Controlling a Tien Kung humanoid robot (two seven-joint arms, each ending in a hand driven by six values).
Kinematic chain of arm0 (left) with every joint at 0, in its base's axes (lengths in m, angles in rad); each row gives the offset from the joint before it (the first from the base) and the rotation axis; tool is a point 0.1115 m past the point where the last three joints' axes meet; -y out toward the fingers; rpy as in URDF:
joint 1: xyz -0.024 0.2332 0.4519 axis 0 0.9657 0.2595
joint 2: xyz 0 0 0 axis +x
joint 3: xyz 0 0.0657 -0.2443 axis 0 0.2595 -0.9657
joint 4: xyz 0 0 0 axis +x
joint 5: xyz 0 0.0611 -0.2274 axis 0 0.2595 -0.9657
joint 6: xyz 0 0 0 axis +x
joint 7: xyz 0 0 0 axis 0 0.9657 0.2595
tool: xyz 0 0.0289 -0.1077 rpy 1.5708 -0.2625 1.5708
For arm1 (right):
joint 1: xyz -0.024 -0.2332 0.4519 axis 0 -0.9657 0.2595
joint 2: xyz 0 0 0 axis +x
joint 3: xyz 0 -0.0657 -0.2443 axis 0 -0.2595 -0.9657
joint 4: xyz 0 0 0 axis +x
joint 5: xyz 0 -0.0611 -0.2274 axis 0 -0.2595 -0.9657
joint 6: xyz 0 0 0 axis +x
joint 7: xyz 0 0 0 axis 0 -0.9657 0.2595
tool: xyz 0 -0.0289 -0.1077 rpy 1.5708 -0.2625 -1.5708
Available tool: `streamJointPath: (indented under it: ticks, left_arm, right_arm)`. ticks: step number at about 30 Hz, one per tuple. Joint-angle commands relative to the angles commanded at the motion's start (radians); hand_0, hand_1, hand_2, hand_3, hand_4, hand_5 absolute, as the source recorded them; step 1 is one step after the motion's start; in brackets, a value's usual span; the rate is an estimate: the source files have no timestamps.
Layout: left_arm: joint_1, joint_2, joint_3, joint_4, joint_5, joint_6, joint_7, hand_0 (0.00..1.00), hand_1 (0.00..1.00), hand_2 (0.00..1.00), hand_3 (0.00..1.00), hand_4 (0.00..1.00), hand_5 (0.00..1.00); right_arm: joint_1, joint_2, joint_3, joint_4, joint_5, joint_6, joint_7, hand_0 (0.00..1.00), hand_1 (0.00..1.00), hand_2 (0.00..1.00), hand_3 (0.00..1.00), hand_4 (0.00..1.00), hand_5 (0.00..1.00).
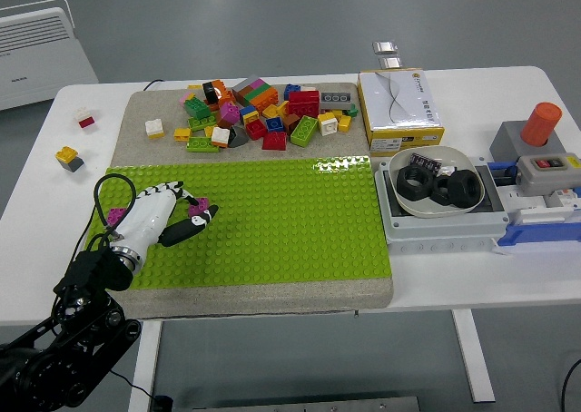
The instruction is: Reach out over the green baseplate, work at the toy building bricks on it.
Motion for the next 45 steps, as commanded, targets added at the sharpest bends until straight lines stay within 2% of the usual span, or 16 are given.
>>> streamJointPath:
  ticks: [4, 7, 8, 13, 14, 16, 19, 20, 23, 27, 33, 37, 38, 43, 44, 45]
  left_arm:
    - [0.006, 0.012, -0.02, -0.054, -0.041, 0.002, -0.001, 0.998, 0.968, 0.945, 0.64, 0.767, 0.967]
    - [0.014, 0.035, -0.048, -0.113, -0.089, -0.011, 0.01, 0.998, 0.968, 0.945, 0.64, 0.767, 0.967]
    - [0.017, 0.046, -0.059, -0.133, -0.106, -0.02, 0.015, 0.998, 0.965, 0.943, 0.642, 0.806, 0.647]
    - [0.034, 0.13, -0.128, -0.24, -0.182, -0.073, 0.012, 0.998, 0.965, 0.943, 0.642, 0.806, 0.647]
    - [0.037, 0.15, -0.141, -0.253, -0.194, -0.085, 0.0, 0.996, 0.951, 0.936, 0.653, 0.838, 0.213]
    - [0.039, 0.183, -0.158, -0.257, -0.207, -0.11, -0.018, 0.996, 0.951, 0.936, 0.653, 0.838, 0.213]
    - [0.039, 0.249, -0.172, -0.226, -0.202, -0.149, -0.05, 0.996, 0.951, 0.936, 0.653, 0.838, 0.213]
    - [0.039, 0.268, -0.174, -0.21, -0.195, -0.155, -0.062, 0.991, 0.941, 0.925, 0.713, 0.829, 0.002]
    - [0.035, 0.328, -0.176, -0.161, -0.175, -0.159, -0.097, 0.991, 0.941, 0.925, 0.713, 0.829, 0.002]
    - [0.024, 0.373, -0.158, -0.1, -0.144, -0.157, -0.118, 0.989, 0.945, 0.93, 0.708, 0.814, 0.002]
    - [0.008, 0.386, -0.134, -0.054, -0.116, -0.181, -0.111, 0.989, 0.949, 0.935, 0.702, 0.804, 0.002]
    - [0.002, 0.395, -0.116, -0.049, -0.123, -0.197, -0.102, 0.989, 0.949, 0.935, 0.702, 0.804, 0.002]
    - [0.0, 0.396, -0.111, -0.05, -0.124, -0.199, -0.1, 0.988, 0.951, 0.936, 0.702, 0.806, 0.002]
    - [0.002, 0.394, -0.101, -0.053, -0.126, -0.211, -0.088, 0.988, 0.951, 0.936, 0.702, 0.806, 0.002]
    - [0.004, 0.393, -0.102, -0.054, -0.125, -0.212, -0.086, 0.985, 0.951, 0.939, 0.702, 0.809, 0.002]
    - [0.008, 0.392, -0.105, -0.056, -0.125, -0.214, -0.084, 0.985, 0.951, 0.939, 0.702, 0.809, 0.002]
  right_arm:
    - [-0.002, 0.0, 0.0, 0.0, -0.001, 0.0, 0.0, 0.682, 0.755, 0.811, 0.783, 0.766, 0.93]
    - [-0.004, 0.0, 0.001, 0.0, -0.003, 0.0, 0.0, 0.682, 0.755, 0.811, 0.783, 0.766, 0.93]
    - [-0.004, 0.0, 0.002, 0.0, -0.003, 0.0, 0.0, 0.682, 0.755, 0.811, 0.783, 0.766, 0.931]
    - [-0.006, 0.0, 0.004, 0.0, -0.008, -0.001, -0.001, 0.682, 0.755, 0.811, 0.783, 0.766, 0.931]
    - [-0.006, 0.0, 0.005, 0.0, -0.01, -0.001, -0.001, 0.683, 0.755, 0.811, 0.783, 0.766, 0.931]
    - [-0.005, 0.001, 0.007, 0.0, -0.013, -0.001, -0.003, 0.683, 0.755, 0.811, 0.783, 0.766, 0.931]
    - [-0.003, 0.003, 0.01, 0.0, -0.019, -0.001, -0.004, 0.683, 0.755, 0.811, 0.783, 0.766, 0.931]
    - [-0.002, 0.004, 0.011, 0.0, -0.021, -0.001, -0.005, 0.683, 0.755, 0.811, 0.783, 0.765, 0.932]
    - [-0.002, 0.006, 0.015, 0.0, -0.026, -0.001, -0.005, 0.683, 0.755, 0.811, 0.783, 0.765, 0.932]
    - [-0.003, 0.01, 0.032, 0.0, -0.045, 0.003, -0.004, 0.682, 0.755, 0.812, 0.783, 0.762, 0.932]
    - [-0.002, 0.02, 0.036, 0.0, -0.054, 0.004, -0.005, 0.684, 0.759, 0.816, 0.784, 0.757, 0.937]
    - [-0.003, 0.028, -0.039, 0.0, 0.022, -0.01, -0.012, 0.684, 0.759, 0.816, 0.784, 0.757, 0.937]
    - [-0.003, 0.029, -0.062, 0.0, 0.045, -0.016, -0.015, 0.715, 0.804, 0.849, 0.835, 0.758, 0.965]
    - [-0.011, 0.046, -0.19, 0.0, 0.179, -0.047, -0.035, 0.715, 0.804, 0.849, 0.835, 0.758, 0.965]
    - [-0.013, 0.049, -0.211, 0.0, 0.202, -0.051, -0.038, 0.725, 0.835, 0.882, 0.893, 0.785, 0.996]
    - [-0.016, 0.052, -0.233, 0.0, 0.227, -0.057, -0.041, 0.725, 0.835, 0.882, 0.893, 0.785, 0.996]
